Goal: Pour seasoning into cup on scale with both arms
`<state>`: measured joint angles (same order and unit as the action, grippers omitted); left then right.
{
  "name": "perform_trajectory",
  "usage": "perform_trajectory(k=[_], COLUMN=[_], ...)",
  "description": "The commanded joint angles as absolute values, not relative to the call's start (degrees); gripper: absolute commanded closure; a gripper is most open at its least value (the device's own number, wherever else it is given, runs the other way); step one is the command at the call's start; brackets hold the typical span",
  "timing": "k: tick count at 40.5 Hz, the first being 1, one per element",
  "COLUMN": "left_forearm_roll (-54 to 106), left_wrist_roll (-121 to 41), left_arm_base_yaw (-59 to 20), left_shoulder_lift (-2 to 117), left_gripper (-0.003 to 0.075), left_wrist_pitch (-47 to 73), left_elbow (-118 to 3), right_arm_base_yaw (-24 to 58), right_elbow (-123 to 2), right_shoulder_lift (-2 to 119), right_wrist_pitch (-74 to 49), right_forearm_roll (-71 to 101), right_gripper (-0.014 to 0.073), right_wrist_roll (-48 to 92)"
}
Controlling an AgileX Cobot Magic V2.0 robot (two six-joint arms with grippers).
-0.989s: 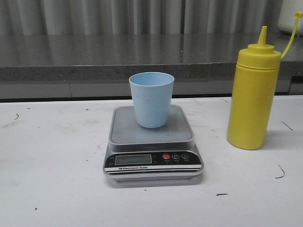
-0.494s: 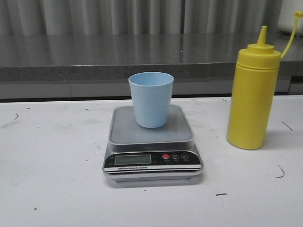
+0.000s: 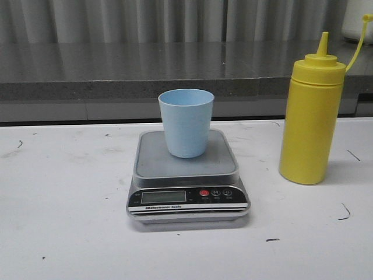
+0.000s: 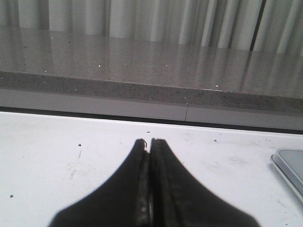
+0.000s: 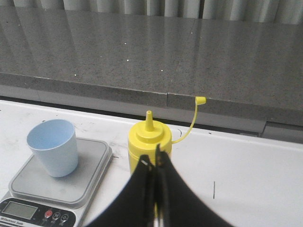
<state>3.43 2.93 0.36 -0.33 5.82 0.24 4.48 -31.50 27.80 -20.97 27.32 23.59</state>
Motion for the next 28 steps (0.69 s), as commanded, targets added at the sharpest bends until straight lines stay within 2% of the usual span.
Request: perform_trajectory(k=[1, 18, 22, 28], left_forearm_roll=[4.0, 4.0, 4.0, 4.0], left_wrist_roll=[3.4, 3.4, 3.4, 3.4], left_arm_base_yaw=[0.6, 0.6, 0.6, 0.6], left_shoulder_lift=[-1.1, -1.1, -1.1, -1.1], left_gripper=[0.0740, 0.0740, 0.0740, 0.0740], left_wrist_pitch=[1.8, 1.8, 1.8, 1.8], left_elbow=[1.7, 1.7, 1.7, 1.7], right_arm_base_yaw=[4.2, 4.2, 4.3, 4.3], right_elbow=[-33.4, -33.4, -31.6, -26.8], right_shoulder_lift=[27.9, 27.9, 27.8, 26.1], right_wrist_pitch=[-17.0, -16.9, -12.7, -8.2], right_forearm_roll=[27.9, 27.9, 26.4, 14.6], right_gripper=[0.0704, 0.0704, 0.0704, 0.0704], right_wrist_roll=[24.2, 24.2, 24.2, 16.3])
